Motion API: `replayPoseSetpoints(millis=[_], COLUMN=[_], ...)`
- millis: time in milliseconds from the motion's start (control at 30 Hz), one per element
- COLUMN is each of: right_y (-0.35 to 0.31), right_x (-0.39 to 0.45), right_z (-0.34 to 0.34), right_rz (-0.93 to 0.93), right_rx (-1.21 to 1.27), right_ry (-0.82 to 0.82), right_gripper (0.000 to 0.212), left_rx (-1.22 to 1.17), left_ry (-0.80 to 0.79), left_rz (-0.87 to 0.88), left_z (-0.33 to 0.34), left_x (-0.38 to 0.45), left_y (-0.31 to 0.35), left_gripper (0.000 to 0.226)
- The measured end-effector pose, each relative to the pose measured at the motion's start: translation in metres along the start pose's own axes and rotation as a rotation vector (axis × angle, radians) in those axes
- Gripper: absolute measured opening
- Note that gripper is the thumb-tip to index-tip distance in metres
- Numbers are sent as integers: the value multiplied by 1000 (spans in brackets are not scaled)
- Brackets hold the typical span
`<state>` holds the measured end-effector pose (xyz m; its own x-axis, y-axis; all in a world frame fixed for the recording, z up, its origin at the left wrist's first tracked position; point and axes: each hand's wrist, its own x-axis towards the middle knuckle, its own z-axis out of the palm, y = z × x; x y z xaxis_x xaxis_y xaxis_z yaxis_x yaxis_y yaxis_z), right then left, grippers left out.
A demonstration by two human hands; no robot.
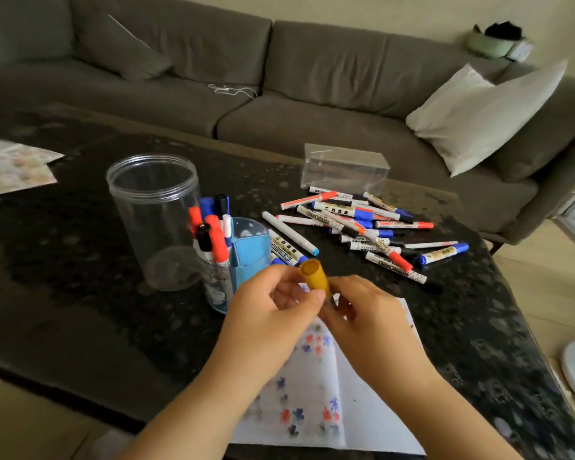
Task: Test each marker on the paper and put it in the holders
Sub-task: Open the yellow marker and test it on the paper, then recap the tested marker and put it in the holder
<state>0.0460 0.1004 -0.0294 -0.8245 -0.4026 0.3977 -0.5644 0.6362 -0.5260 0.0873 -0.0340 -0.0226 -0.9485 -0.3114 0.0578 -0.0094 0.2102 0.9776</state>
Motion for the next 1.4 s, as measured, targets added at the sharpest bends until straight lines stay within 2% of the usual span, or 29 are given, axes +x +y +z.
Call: replayPoseSetpoints(millis=[33, 167, 333, 433, 600, 700, 800, 933, 1033, 1267, 1400], right_y=[-5, -30, -56, -60, -51, -43, -27, 7, 31, 89, 125], right_x=[6, 32, 63, 75, 76, 71, 64, 46, 25, -3, 16], right_z=[0, -8, -4, 12, 35, 36, 27, 16, 6, -16, -32], right_rz=[19, 172, 131, 147, 159, 164, 268, 392, 448, 563, 622], right_rx=[28, 257, 343, 291, 80, 78, 120, 114, 51, -146, -291], right_ry=[25, 94, 133, 70, -227, -239, -189, -176, -183, -52, 6], right_gripper=[6, 7, 6, 7, 7, 26, 30, 18, 17, 35, 46], left_rx=[-9, -18, 0, 5, 27, 69, 134, 227, 310, 585, 656], left_ry=[39, 208, 288, 281, 261, 260, 211, 91, 26, -109, -148], left_rz=[8, 9, -45, -53, -59, -50, -30, -14, 24, 212, 239], left_z=[-6, -28, -42, -46, -48, -46, -41, -31, -22, 18, 41], left_x=[1, 7, 12, 11, 10, 12, 14, 13, 13, 17, 19], left_y=[-1, -9, -17, -15, -11, -15, -20, -21, -20, -21, -18], left_gripper=[13, 14, 19, 20, 16, 10, 9, 7, 5, 8, 15])
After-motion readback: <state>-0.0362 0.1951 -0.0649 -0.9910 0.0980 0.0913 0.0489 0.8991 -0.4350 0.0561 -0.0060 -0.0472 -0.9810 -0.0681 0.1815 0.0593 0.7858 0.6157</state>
